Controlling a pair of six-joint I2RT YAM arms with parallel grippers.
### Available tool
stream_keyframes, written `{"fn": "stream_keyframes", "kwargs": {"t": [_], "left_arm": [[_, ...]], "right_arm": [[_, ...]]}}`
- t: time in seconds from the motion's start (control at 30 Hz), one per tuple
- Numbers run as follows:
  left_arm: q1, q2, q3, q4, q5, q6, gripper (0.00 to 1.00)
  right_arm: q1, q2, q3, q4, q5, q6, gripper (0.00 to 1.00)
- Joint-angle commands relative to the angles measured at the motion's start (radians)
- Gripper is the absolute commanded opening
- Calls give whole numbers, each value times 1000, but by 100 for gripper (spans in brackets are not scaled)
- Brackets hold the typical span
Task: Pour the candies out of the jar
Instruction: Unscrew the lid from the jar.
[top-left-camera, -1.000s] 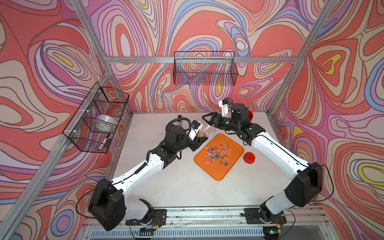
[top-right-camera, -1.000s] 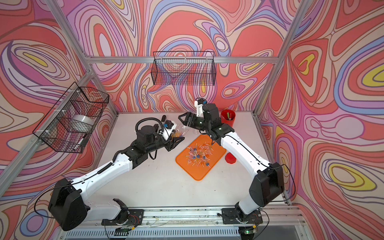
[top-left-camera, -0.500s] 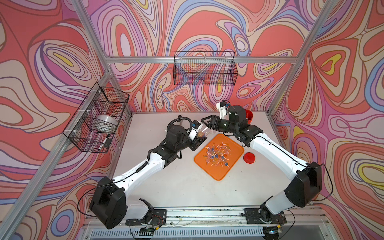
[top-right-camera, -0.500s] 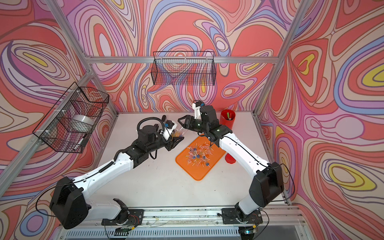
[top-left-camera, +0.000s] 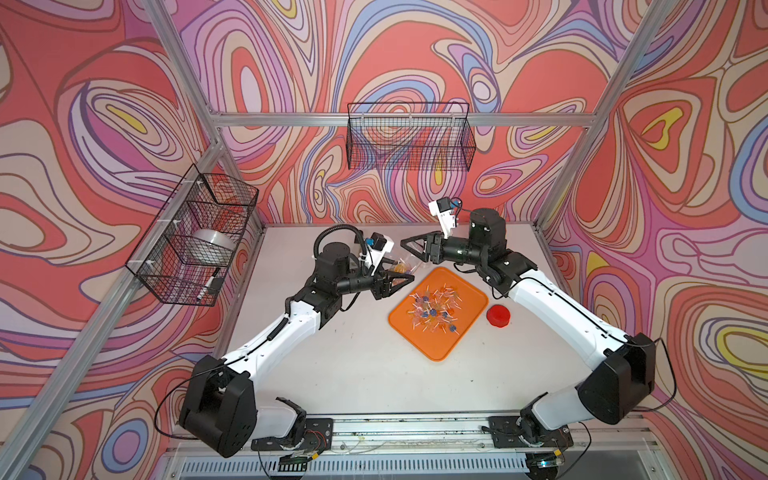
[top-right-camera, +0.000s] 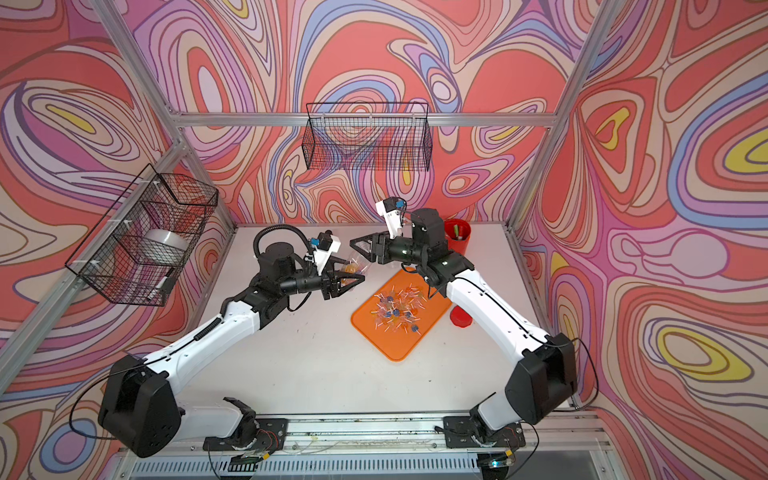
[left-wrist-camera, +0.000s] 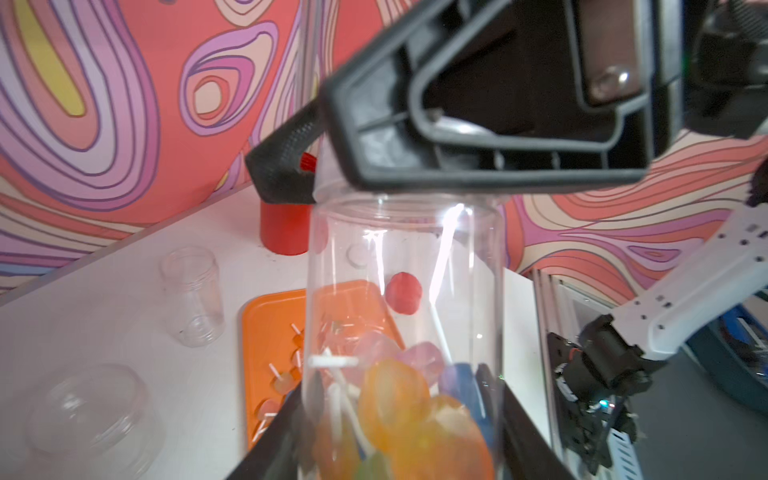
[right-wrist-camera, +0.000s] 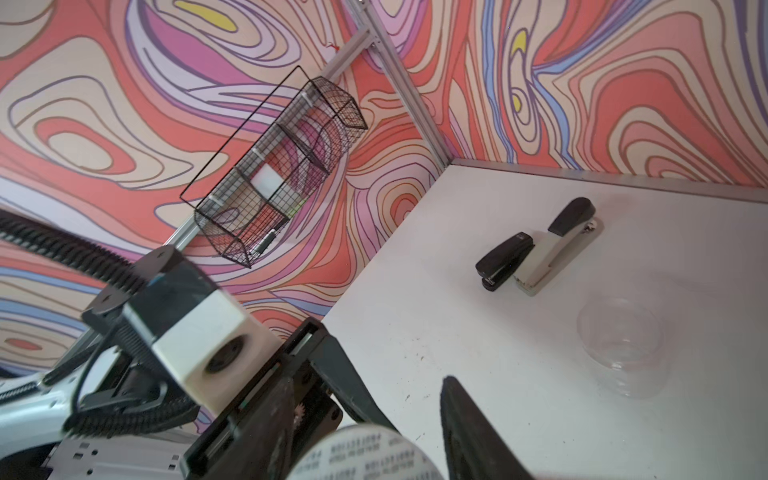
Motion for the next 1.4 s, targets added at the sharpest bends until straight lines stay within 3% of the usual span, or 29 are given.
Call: {"fn": "stream_keyframes", "kwargs": {"t": [0.0, 0.23, 0.3, 0.4, 0.5, 0.53, 0.57, 0.7, 0.83, 1.03, 1.17, 1.37], "left_arm": [[3, 5, 19, 156, 178, -97, 0], [9, 15, 11, 161, 141, -101, 0], [9, 10, 17, 118, 110, -74, 0], [9, -6, 13, 75, 48, -37, 0], [9, -30, -1, 50, -27, -5, 0], [9, -39, -7, 48, -56, 4, 0], [10, -47, -13, 45, -82, 13, 0], [2, -65, -21, 18, -199, 43, 0], [-72, -55, 19, -99, -408, 177, 0], [-162, -4, 58, -143, -637, 264, 0], [-183, 7, 59, -126, -691, 269, 0], [-189, 13, 54, -100, -727, 268, 0]], "right_arm": [[16, -34, -42, 36, -176, -67, 22], [13, -22, -38, 45, -152, -36, 20], [14, -7, -21, 29, -102, -11, 27], [9, 5, 8, -14, 16, 26, 49], [-15, 6, 28, -48, 114, 82, 80], [-23, 5, 31, -52, 136, 99, 96], [-30, 2, 35, -63, 164, 113, 98], [-34, 16, 90, -145, 227, 121, 98], [-23, 25, 86, -144, 254, 155, 97], [8, 44, 85, -171, 344, 179, 82], [26, 53, 91, -224, 417, 161, 79], [36, 61, 78, -235, 428, 169, 77]]}}
